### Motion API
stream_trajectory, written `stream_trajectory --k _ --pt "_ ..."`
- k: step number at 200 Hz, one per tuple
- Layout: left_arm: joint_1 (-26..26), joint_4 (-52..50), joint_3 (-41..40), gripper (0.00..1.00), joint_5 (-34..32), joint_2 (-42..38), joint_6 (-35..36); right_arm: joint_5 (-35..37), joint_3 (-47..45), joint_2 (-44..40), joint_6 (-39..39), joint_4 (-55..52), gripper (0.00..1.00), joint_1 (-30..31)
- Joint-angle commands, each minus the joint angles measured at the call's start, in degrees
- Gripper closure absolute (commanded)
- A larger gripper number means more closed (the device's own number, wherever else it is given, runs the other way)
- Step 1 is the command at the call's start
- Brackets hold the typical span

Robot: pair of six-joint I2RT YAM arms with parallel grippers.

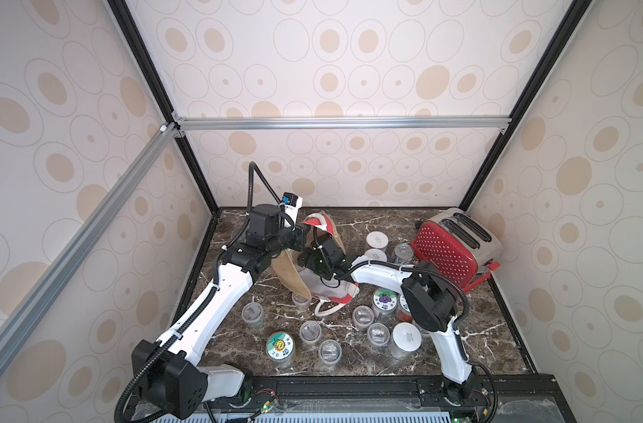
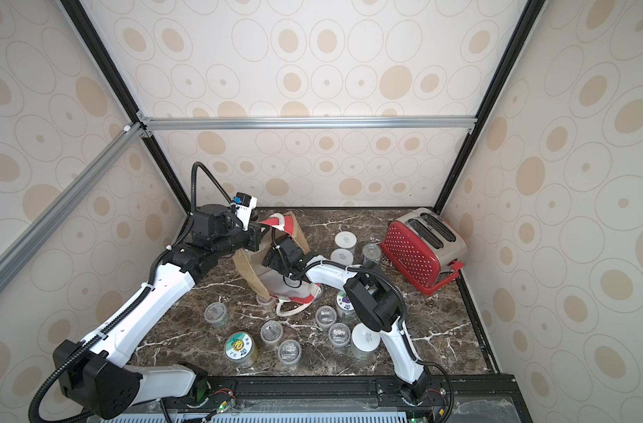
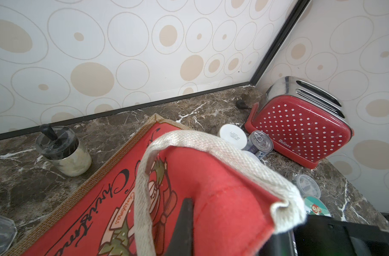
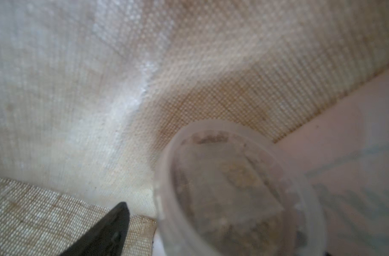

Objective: Take out the seed jars from the canvas bag
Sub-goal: Pick up the seed jar from the canvas bag.

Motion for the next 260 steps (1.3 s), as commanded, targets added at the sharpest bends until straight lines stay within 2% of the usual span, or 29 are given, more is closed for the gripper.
stream_trajectory --k 1,31,45,63,103,187,260 --pt "-1.1 4.7 1.1 1.0 5.8 -3.9 1.7 -0.2 1.0 2.8 3.9 -2.0 0.12 -1.6" --pt "-1.1 4.8 0.8 1.0 7.2 -4.2 1.7 0.2 1.9 3.4 4.1 -2.8 0.19 -2.2" --pt "-1.1 4.9 0.7 1.0 7.7 -4.3 1.6 -0.1 2.0 3.7 4.1 -2.6 0.27 -2.5" --pt "-1.1 4.8 0.7 1.0 7.8 -4.4 1.7 -0.7 1.9 3.9 4.0 -2.2 0.33 -2.8" --pt "-1.2 4.2 0.8 1.0 5.3 -4.1 2.1 -1.5 1.9 2.6 0.7 -1.1 0.46 -2.8" --pt "-1.2 3.6 1.0 1.0 -10.2 -2.8 2.3 3.1 2.5 -6.5 -13.5 -2.8 0.47 1.1" --pt "-0.5 0.9 6.3 1.0 -14.1 0.4 1.3 7.6 -3.0 -18.8 -25.6 -1.9 0.47 4.6"
